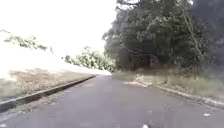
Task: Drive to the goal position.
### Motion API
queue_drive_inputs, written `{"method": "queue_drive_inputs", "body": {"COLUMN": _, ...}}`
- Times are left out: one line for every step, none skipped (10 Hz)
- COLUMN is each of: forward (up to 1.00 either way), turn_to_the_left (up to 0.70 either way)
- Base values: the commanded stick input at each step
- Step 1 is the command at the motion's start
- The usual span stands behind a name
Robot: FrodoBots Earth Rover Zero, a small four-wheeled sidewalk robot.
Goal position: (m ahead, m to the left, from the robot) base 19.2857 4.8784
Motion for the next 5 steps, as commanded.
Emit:
{"method": "queue_drive_inputs", "body": {"forward": 0.45, "turn_to_the_left": 0.00}}
{"method": "queue_drive_inputs", "body": {"forward": 0.45, "turn_to_the_left": 0.00}}
{"method": "queue_drive_inputs", "body": {"forward": 0.45, "turn_to_the_left": 0.00}}
{"method": "queue_drive_inputs", "body": {"forward": 0.45, "turn_to_the_left": 0.00}}
{"method": "queue_drive_inputs", "body": {"forward": 0.45, "turn_to_the_left": 0.00}}
